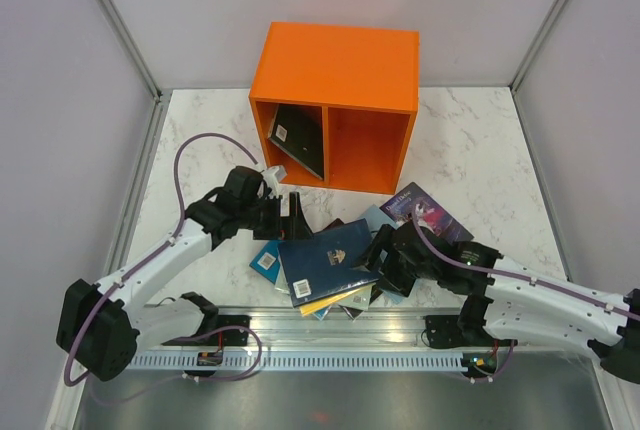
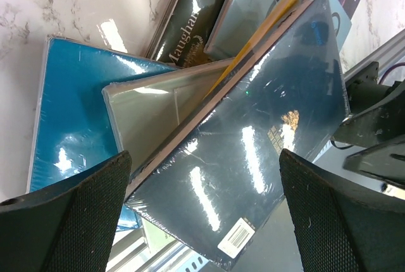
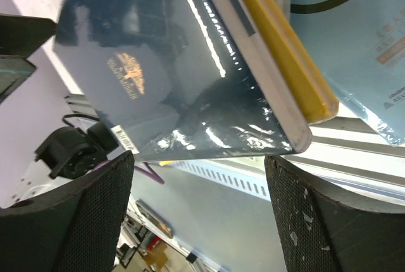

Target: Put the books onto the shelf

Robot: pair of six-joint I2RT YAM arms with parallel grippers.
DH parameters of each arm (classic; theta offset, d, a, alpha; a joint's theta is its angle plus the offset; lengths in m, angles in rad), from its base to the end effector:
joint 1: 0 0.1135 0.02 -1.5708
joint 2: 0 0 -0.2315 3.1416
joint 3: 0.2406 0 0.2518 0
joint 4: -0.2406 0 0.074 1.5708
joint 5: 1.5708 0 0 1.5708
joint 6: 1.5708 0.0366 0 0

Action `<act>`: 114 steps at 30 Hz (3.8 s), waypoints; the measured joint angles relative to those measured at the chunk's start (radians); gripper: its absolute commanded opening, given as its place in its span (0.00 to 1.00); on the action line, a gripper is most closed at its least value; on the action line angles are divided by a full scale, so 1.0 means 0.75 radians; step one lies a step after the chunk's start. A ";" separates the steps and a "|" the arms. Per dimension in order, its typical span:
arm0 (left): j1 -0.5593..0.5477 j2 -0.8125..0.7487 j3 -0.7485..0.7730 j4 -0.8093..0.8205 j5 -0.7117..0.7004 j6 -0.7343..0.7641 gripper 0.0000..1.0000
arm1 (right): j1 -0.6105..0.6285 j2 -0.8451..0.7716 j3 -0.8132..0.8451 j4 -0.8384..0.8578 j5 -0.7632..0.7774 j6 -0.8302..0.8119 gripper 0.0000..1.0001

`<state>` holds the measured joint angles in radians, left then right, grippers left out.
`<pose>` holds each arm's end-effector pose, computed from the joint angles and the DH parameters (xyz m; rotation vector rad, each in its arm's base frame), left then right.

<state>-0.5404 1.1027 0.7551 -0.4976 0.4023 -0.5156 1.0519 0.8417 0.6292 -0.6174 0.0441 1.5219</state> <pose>0.1962 -0.1344 0.2127 0.2292 2.5495 -0.9376 0.0967 0.1660 0.2116 0.6564 2.6413 0.9979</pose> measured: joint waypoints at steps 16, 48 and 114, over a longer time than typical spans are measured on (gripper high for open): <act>0.000 0.040 0.010 0.009 0.001 -0.015 1.00 | 0.000 0.133 -0.001 0.057 0.002 -0.030 0.87; 0.010 -0.026 -0.054 0.012 -0.010 -0.050 1.00 | -0.090 0.551 0.202 0.384 -0.218 -0.165 0.86; 0.032 -0.272 0.477 -0.463 -0.025 -0.162 1.00 | -0.204 0.300 0.693 0.087 0.903 -0.590 0.00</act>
<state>-0.5163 0.8989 1.1126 -0.8452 0.3832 -0.6373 0.8986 1.0668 1.1488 -0.5522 0.7212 1.0794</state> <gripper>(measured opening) 0.997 0.310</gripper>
